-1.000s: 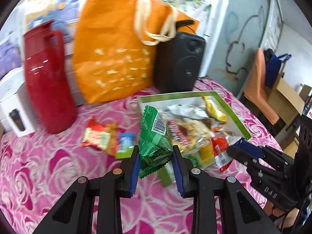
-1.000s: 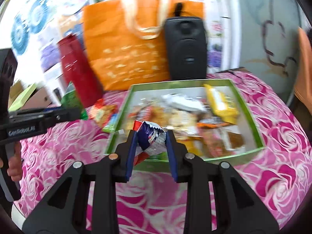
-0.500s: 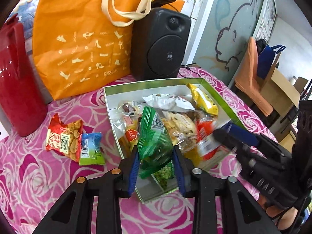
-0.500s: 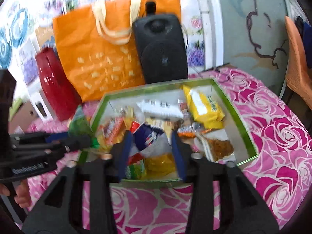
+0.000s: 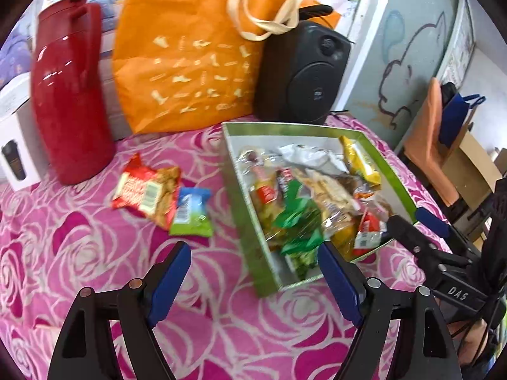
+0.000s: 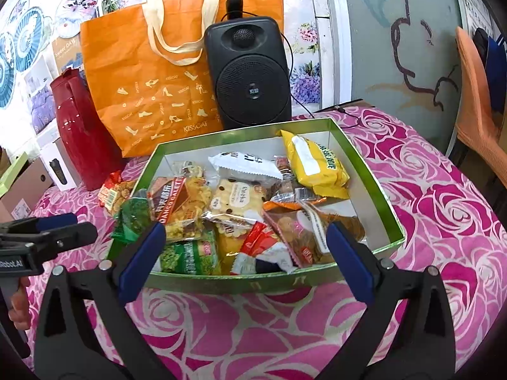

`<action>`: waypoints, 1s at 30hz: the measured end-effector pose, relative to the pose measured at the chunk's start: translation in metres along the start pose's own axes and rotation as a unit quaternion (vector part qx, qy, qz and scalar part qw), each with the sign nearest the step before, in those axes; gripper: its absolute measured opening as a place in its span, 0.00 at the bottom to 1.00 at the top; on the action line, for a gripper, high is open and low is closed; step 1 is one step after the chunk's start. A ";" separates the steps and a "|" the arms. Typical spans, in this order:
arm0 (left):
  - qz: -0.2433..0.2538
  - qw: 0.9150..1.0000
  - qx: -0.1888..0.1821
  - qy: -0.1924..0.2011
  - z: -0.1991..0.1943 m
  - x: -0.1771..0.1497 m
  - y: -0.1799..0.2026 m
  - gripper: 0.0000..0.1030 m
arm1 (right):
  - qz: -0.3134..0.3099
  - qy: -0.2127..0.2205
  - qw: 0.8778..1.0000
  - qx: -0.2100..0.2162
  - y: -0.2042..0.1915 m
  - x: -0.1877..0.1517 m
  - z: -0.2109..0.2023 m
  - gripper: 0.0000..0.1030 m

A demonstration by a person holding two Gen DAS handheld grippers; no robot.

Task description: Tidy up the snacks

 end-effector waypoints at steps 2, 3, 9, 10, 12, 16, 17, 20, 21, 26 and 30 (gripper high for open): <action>-0.004 1.000 0.008 0.003 -0.007 -0.004 -0.005 0.82 | -0.003 -0.004 1.000 0.007 -0.005 0.000 -0.002 0.98; -0.005 1.000 0.017 0.004 -0.010 -0.006 -0.008 0.82 | -0.005 -0.006 1.000 0.010 -0.007 0.000 -0.004 0.98; -0.031 0.996 0.081 0.020 -0.039 -0.026 -0.046 0.82 | -0.016 -0.007 0.999 0.044 -0.028 0.000 -0.016 0.99; -0.040 0.995 0.091 0.026 -0.045 -0.031 -0.055 0.82 | -0.020 -0.007 0.999 0.049 -0.033 -0.001 -0.018 0.99; -0.055 0.993 0.099 0.027 -0.054 -0.039 -0.069 0.82 | -0.037 -0.009 0.997 0.063 -0.047 -0.002 -0.022 0.99; -0.089 0.990 0.105 0.027 -0.066 -0.049 -0.096 0.82 | -0.071 -0.021 0.992 0.102 -0.083 -0.007 -0.023 0.99; -0.092 0.989 0.109 0.027 -0.069 -0.050 -0.101 0.82 | -0.081 -0.028 0.989 0.117 -0.095 -0.008 -0.022 0.99; -0.102 0.988 0.113 0.038 -0.082 -0.053 -0.114 0.82 | -0.097 -0.049 0.980 0.167 -0.124 -0.009 -0.017 0.99; -0.106 0.987 0.111 0.041 -0.086 -0.054 -0.119 0.82 | -0.100 -0.057 0.977 0.182 -0.132 -0.008 -0.014 0.99; -0.122 0.985 0.109 0.049 -0.096 -0.057 -0.139 0.82 | -0.123 -0.075 0.966 0.213 -0.172 0.001 0.005 0.97; -0.132 0.986 0.092 0.047 -0.094 -0.058 -0.153 0.82 | -0.151 -0.100 0.961 0.207 -0.200 0.008 0.038 0.84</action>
Point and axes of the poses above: each gripper's, at about its wrist camera, not at the fingertips, and z roughly the way its jaws point, y to its right, x to its top, the point moved 3 cm from there along z, roughly the way its jaws point, and after that the axes turned 3 degrees about -x, right-handed, at the moved point
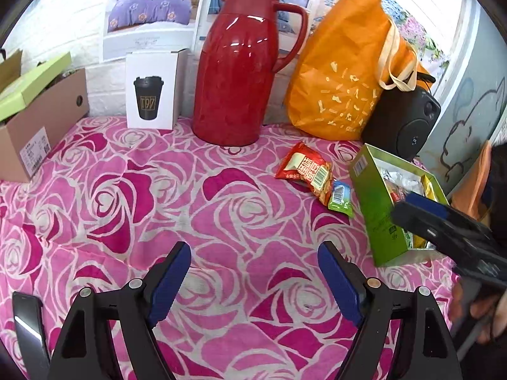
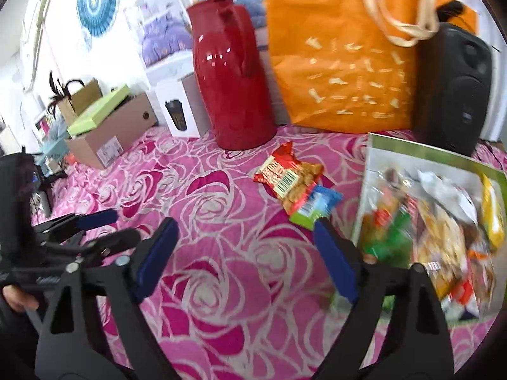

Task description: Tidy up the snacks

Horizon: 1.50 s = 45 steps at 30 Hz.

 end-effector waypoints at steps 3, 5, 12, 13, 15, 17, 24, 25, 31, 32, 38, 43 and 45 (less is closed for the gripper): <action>-0.013 1.000 -0.014 -0.006 0.005 0.002 -0.010 0.82 | -0.014 -0.024 0.999 -0.026 0.002 0.012 0.029 0.83; -0.024 1.000 -0.013 -0.007 0.007 0.003 -0.019 0.82 | -0.028 -0.038 0.998 -0.051 0.006 0.019 0.046 0.83; -0.067 0.998 -0.004 -0.011 0.015 0.008 -0.053 0.82 | -0.066 -0.084 0.988 -0.116 0.013 0.035 0.108 0.84; -0.067 0.998 -0.002 -0.012 0.016 0.009 -0.056 0.82 | -0.070 -0.090 0.987 -0.117 0.012 0.035 0.117 0.84; -0.068 0.998 0.000 -0.017 0.020 0.009 -0.060 0.82 | -0.074 -0.095 0.985 -0.122 0.013 0.034 0.129 0.84; -0.071 0.997 0.001 -0.021 0.024 0.008 -0.063 0.82 | -0.078 -0.099 0.983 -0.130 0.015 0.032 0.140 0.84; -0.077 0.996 -0.018 -0.028 0.028 0.007 -0.063 0.82 | -0.050 -0.104 0.989 -0.093 0.019 0.018 0.135 0.47; -0.078 0.996 -0.022 -0.029 0.028 0.007 -0.062 0.82 | -0.058 -0.102 0.989 -0.085 0.013 0.013 0.130 0.47; -0.068 0.995 -0.058 -0.038 0.022 0.000 -0.046 0.82 | -0.081 -0.110 0.991 -0.001 -0.027 -0.023 0.096 0.46; -0.062 0.995 -0.062 -0.041 0.022 -0.002 -0.043 0.82 | -0.088 -0.112 0.990 0.010 -0.035 -0.031 0.090 0.46; -0.041 0.992 -0.090 -0.077 0.025 -0.024 -0.022 0.81 | -0.090 -0.121 0.988 0.033 -0.056 -0.081 0.050 0.47; -0.024 0.986 -0.125 -0.111 0.036 -0.043 0.003 0.81 | -0.083 -0.123 0.989 0.028 -0.055 -0.105 0.030 0.54; -0.023 0.985 -0.124 -0.119 0.043 -0.045 0.008 0.77 | -0.071 -0.125 0.989 0.030 -0.053 -0.111 0.029 0.54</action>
Point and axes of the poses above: each gripper's, at about its wrist camera, not at the fingertips, and z roughly the way its jaws point, y to its right, x to its top, the point moved 3 cm from there along z, roughly the way its jaws point, and after that the axes turned 3 degrees about -x, right-handed, at the moved point
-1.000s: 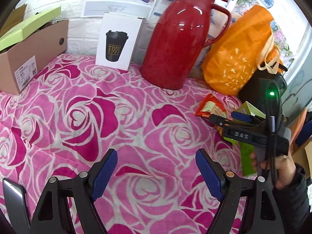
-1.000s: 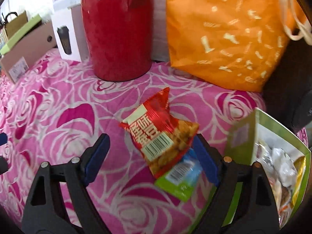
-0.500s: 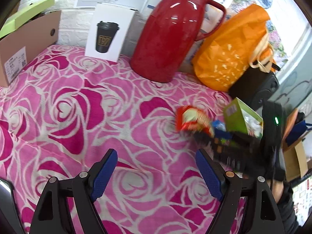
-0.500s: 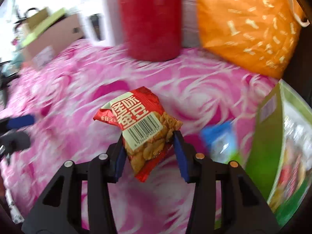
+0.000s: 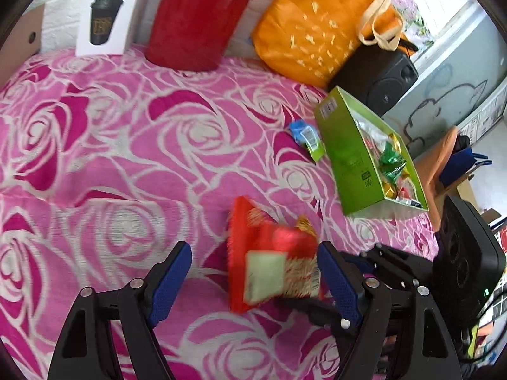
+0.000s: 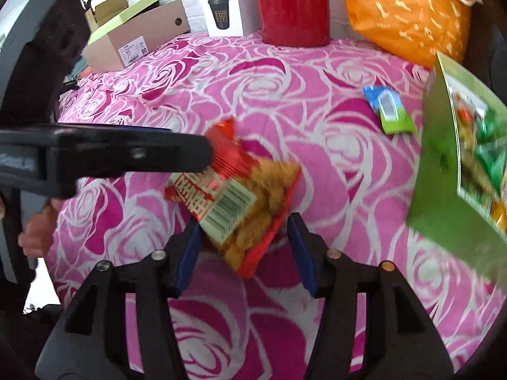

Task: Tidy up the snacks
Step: 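Bring the red bag to the left tool while the left tool grasps it, then carry the red bag held by both tools over the green box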

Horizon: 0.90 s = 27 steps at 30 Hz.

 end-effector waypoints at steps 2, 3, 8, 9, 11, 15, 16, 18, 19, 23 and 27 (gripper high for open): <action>-0.001 1.000 -0.003 -0.013 0.008 0.001 0.003 0.74 | 0.015 0.000 1.000 0.003 0.001 -0.003 0.000 0.54; 0.000 1.000 -0.005 -0.016 0.009 0.002 0.004 0.74 | 0.021 0.002 1.000 0.004 0.002 -0.004 -0.001 0.54; 0.005 1.000 0.001 -0.028 0.014 -0.005 0.008 0.74 | 0.028 0.011 1.000 0.009 0.004 -0.008 -0.006 0.58; 0.002 1.000 0.000 -0.028 0.014 -0.007 0.007 0.74 | 0.029 0.011 0.999 0.010 0.003 -0.009 -0.005 0.58; 0.001 1.000 0.000 -0.026 0.013 -0.008 0.006 0.71 | 0.036 0.014 0.999 0.016 0.004 -0.010 -0.004 0.58; 0.009 0.999 -0.020 -0.033 0.016 -0.009 0.013 0.51 | 0.041 0.018 0.998 0.035 0.002 -0.008 0.001 0.53; 0.013 0.999 -0.020 -0.032 0.015 -0.008 0.017 0.48 | 0.044 0.013 0.999 0.026 0.002 -0.008 0.003 0.46; 0.031 0.999 -0.009 -0.024 0.011 -0.009 0.026 0.46 | 0.047 0.017 0.998 0.029 0.003 -0.008 0.001 0.42; 0.039 0.999 -0.005 -0.018 0.006 -0.009 0.031 0.46 | 0.052 0.021 0.998 0.036 0.003 -0.007 -0.002 0.41; 0.048 0.999 -0.022 0.011 -0.017 -0.004 0.050 0.45 | 0.047 0.055 0.997 0.038 0.000 0.000 -0.027 0.38; 0.084 0.995 -0.020 0.053 -0.046 0.007 0.078 0.45 | 0.036 0.102 0.994 0.027 -0.003 0.013 -0.060 0.37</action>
Point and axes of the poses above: each gripper's, at about its wrist camera, not at the fingertips, and z roughly the way its jaws point, y to its right, x to its top, the point moved 3 cm from there along z, roughly the way its jaws point, and after that the axes turned 3 degrees about -x, right-handed, at the moved point
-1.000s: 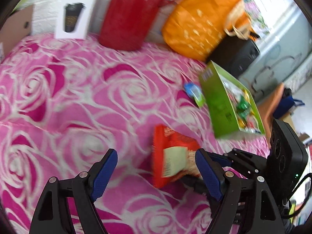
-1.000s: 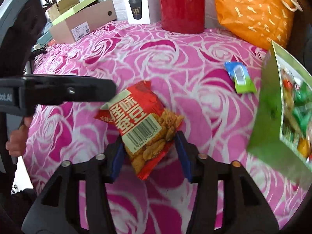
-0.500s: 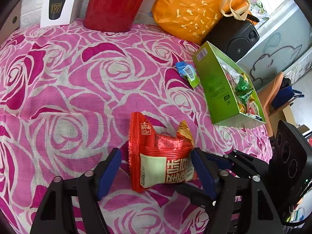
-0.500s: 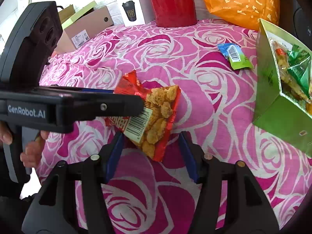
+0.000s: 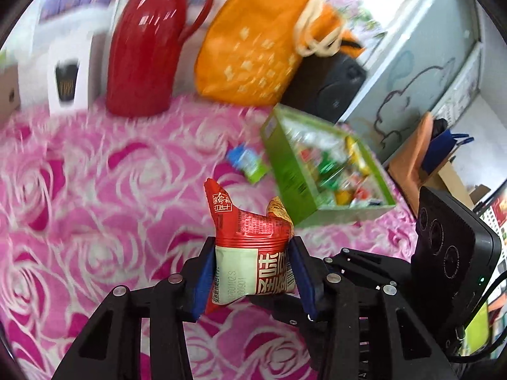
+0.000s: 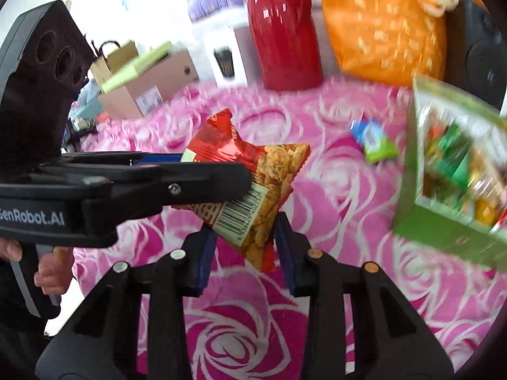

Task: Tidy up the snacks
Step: 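Carry the red bag held by both tools over the green box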

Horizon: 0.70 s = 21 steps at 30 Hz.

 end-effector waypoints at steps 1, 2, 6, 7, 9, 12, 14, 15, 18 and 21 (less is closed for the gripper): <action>0.009 1.000 -0.002 0.009 -0.005 0.005 0.007 0.45 | -0.003 0.014 1.000 -0.005 -0.001 0.005 -0.009 0.37; 0.017 1.000 -0.004 0.014 -0.008 0.010 0.013 0.45 | -0.005 0.024 1.000 -0.010 0.000 0.008 -0.015 0.37; 0.038 0.999 -0.025 0.022 -0.007 0.028 0.036 0.45 | 0.007 0.059 0.998 -0.029 0.013 0.016 -0.040 0.37; 0.045 0.998 -0.031 0.020 -0.002 0.033 0.043 0.45 | 0.011 0.065 0.997 -0.036 0.018 0.016 -0.045 0.37; 0.061 0.997 -0.044 0.015 0.010 0.041 0.060 0.45 | 0.025 0.075 0.995 -0.052 0.033 0.015 -0.055 0.37; 0.078 0.995 -0.063 0.006 0.029 0.048 0.082 0.45 | 0.054 0.088 0.992 -0.077 0.061 0.010 -0.072 0.37; 0.090 0.993 -0.077 -0.003 0.045 0.053 0.099 0.45 | 0.072 0.094 0.989 -0.092 0.080 0.008 -0.081 0.37; 0.095 0.992 -0.083 -0.008 0.054 0.055 0.108 0.45 | 0.080 0.096 0.987 -0.099 0.088 0.006 -0.085 0.37; 0.114 0.988 -0.099 -0.020 0.080 0.060 0.132 0.45 | 0.110 0.104 0.981 -0.120 0.120 -0.002 -0.097 0.37; 0.122 0.984 -0.121 -0.037 0.104 0.066 0.150 0.45 | 0.131 0.111 0.975 -0.140 0.145 -0.009 -0.106 0.37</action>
Point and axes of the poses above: each gripper's, at about its wrist camera, not at the fingertips, and z roughly the way its jaws point, y to its right, x to its top, the point moved 3 cm from there along z, roughly the way its jaws point, and after that the axes turned 3 degrees about -x, right-handed, at the moved point
